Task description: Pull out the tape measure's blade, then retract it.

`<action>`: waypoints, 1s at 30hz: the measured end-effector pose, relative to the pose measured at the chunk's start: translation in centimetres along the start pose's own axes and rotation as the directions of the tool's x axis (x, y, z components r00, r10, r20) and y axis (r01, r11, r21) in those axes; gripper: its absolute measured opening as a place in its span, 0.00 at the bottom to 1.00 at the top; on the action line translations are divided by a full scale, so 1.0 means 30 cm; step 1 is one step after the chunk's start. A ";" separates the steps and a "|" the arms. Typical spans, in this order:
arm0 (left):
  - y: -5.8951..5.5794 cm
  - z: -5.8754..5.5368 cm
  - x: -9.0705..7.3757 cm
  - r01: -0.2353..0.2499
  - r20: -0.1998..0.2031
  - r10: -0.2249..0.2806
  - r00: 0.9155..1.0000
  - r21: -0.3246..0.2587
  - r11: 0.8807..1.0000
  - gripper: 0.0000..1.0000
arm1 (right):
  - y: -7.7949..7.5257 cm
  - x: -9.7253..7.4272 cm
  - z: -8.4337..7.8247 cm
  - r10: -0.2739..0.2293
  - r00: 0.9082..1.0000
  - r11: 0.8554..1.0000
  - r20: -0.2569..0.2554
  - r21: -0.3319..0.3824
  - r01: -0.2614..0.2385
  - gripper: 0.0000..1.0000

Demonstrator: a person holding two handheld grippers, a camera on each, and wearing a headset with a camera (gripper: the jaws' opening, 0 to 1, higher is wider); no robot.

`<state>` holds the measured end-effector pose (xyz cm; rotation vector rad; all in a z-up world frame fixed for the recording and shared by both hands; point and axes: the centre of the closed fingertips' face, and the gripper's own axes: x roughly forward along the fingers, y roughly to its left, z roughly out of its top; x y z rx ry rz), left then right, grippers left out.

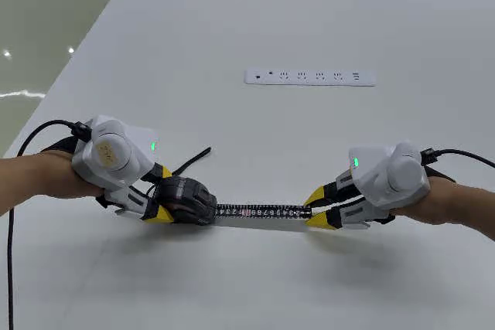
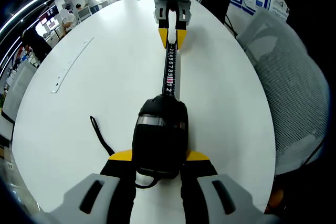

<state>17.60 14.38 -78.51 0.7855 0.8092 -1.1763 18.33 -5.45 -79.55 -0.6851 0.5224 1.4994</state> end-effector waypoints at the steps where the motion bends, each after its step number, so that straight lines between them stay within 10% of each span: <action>1: 0.000 0.001 0.000 0.000 0.000 0.000 1.000 0.000 1.000 0.27 | -0.001 0.000 -0.001 0.000 1.000 1.000 0.000 0.000 0.000 0.12; 30: -0.003 0.003 0.001 0.001 0.001 -0.001 1.000 0.002 1.000 0.27 | 0.004 -0.029 -0.028 -0.006 1.000 1.000 -0.010 0.007 0.006 0.12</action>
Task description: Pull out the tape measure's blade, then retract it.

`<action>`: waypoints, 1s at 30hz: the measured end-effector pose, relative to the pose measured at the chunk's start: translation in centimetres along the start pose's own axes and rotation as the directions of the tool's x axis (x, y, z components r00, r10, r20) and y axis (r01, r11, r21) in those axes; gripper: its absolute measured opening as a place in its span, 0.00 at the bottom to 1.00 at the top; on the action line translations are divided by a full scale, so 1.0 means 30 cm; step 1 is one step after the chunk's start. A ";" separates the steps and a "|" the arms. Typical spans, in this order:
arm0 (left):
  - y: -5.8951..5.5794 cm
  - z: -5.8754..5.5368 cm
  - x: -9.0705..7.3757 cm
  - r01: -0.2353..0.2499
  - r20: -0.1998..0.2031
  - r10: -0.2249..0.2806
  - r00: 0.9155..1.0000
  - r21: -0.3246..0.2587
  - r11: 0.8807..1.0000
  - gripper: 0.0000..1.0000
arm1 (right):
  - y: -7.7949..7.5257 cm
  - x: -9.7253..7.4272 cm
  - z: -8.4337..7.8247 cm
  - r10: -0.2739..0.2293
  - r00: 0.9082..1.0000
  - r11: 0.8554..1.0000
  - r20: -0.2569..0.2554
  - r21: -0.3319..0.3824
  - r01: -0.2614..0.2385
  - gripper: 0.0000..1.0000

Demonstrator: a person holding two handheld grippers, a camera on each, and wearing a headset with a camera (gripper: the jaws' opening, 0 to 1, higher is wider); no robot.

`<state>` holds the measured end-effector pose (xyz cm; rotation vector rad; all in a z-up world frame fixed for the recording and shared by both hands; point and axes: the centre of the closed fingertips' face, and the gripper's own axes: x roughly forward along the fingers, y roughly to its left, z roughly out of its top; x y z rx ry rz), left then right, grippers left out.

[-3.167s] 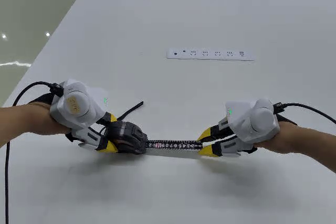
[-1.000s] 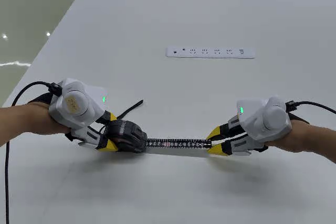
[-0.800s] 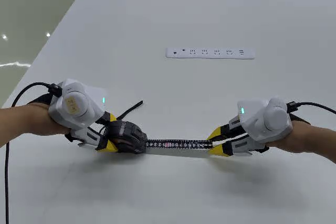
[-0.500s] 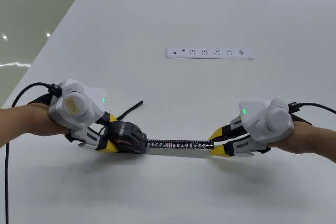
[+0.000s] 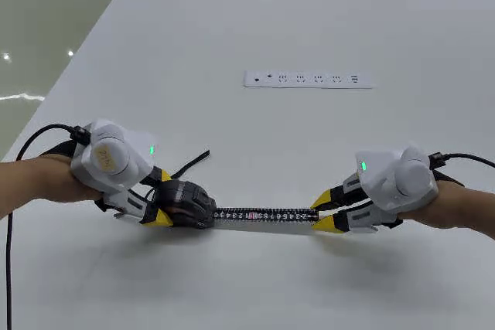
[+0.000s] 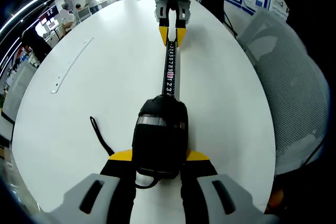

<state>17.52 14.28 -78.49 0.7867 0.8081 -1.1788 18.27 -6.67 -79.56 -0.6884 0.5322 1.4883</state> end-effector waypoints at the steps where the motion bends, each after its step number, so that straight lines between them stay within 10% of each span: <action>1: 0.003 -0.003 -0.001 0.000 0.000 0.000 1.000 0.000 1.000 0.27 | -0.001 0.000 -0.001 0.000 1.000 1.000 0.000 0.000 0.000 0.12; 30: 0.000 -0.002 -0.003 -0.001 -0.003 0.001 1.000 -0.004 1.000 0.27 | -0.007 -0.031 -0.024 -0.005 1.000 1.000 -0.009 -0.005 0.005 0.12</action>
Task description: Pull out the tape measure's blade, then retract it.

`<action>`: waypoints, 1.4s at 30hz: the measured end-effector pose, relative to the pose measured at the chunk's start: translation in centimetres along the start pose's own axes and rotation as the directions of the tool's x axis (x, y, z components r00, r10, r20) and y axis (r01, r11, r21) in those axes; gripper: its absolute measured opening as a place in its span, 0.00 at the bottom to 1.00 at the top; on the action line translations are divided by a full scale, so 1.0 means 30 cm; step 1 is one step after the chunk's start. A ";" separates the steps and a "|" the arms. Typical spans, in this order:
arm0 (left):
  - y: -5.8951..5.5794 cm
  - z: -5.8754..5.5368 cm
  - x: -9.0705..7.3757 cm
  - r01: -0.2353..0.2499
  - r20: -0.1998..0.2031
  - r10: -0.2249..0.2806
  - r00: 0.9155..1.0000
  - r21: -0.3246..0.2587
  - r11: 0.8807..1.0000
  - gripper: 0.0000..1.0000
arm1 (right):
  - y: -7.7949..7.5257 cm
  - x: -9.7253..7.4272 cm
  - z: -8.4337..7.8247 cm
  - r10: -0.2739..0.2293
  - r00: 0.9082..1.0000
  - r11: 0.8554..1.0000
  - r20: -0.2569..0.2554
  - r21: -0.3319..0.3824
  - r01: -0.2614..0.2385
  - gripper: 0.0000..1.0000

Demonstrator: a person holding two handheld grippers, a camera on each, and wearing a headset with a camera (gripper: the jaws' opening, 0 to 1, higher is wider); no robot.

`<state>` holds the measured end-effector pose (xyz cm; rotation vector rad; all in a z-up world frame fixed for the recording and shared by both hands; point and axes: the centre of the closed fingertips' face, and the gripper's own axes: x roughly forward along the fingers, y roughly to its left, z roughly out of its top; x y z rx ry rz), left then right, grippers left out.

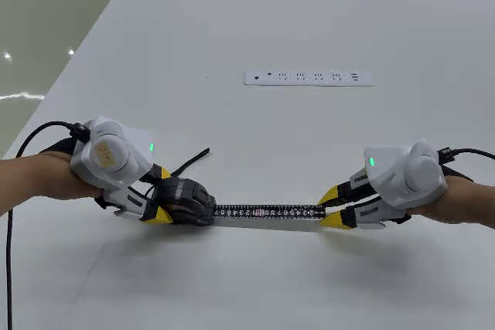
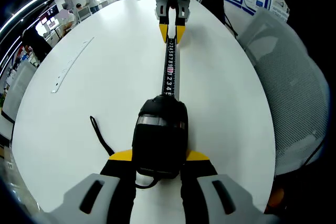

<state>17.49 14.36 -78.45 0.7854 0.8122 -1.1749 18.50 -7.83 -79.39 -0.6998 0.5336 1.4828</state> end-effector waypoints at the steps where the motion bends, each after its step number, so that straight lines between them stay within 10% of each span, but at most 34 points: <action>1: 0.005 -0.004 -0.001 0.000 0.000 0.000 1.000 0.000 1.000 0.27 | -0.001 0.000 -0.002 0.000 1.000 1.000 0.000 0.000 0.000 0.12; 42: 0.004 0.001 0.003 -0.001 -0.004 0.001 1.000 -0.002 1.000 0.27 | -0.006 -0.039 -0.059 -0.011 1.000 1.000 -0.016 0.014 0.011 0.12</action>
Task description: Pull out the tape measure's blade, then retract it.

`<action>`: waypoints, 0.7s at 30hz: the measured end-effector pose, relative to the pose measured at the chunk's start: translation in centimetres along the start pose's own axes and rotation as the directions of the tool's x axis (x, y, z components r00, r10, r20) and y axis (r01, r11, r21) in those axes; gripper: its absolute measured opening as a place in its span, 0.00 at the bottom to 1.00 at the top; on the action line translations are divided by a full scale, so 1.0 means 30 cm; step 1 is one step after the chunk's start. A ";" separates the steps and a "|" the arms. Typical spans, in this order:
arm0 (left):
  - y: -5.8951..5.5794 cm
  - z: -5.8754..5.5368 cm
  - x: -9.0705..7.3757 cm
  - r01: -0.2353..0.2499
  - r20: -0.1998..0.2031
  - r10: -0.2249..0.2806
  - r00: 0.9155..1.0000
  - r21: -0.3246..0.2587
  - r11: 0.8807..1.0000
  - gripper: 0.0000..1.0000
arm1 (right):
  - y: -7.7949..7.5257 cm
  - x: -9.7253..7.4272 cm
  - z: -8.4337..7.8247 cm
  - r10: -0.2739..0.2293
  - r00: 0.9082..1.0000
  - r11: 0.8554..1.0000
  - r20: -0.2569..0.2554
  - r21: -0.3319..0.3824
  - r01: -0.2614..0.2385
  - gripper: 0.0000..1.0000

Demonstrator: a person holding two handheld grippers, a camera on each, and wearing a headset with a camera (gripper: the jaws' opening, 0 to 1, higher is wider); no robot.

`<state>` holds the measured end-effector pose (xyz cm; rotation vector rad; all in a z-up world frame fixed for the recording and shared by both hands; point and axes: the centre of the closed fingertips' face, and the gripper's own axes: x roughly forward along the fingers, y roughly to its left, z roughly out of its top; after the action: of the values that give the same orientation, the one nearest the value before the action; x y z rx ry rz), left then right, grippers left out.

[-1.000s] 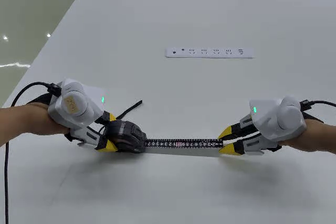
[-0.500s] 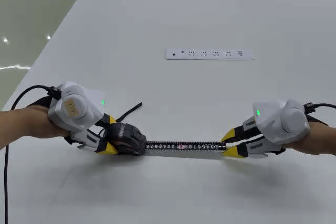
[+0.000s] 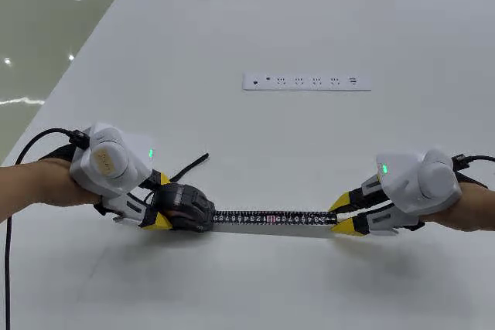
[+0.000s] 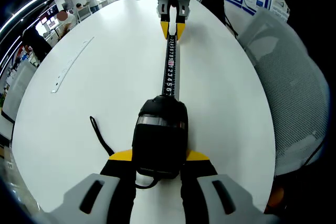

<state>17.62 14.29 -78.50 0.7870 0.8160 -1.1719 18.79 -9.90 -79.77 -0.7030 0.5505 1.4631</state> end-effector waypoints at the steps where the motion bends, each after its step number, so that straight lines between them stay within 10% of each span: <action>1: 0.000 0.000 0.000 0.000 0.000 0.000 1.000 0.000 1.000 0.27 | 0.001 -0.001 0.000 0.000 1.000 1.000 0.000 0.000 0.000 0.12; 21: 0.000 0.002 0.000 0.000 -0.004 0.000 1.000 0.000 1.000 0.27 | 0.000 -0.022 -0.014 -0.003 1.000 1.000 -0.004 0.005 0.003 0.12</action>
<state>17.62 14.25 -78.49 0.7888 0.8194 -1.1711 18.81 -10.66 -79.60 -0.7028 0.5555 1.4570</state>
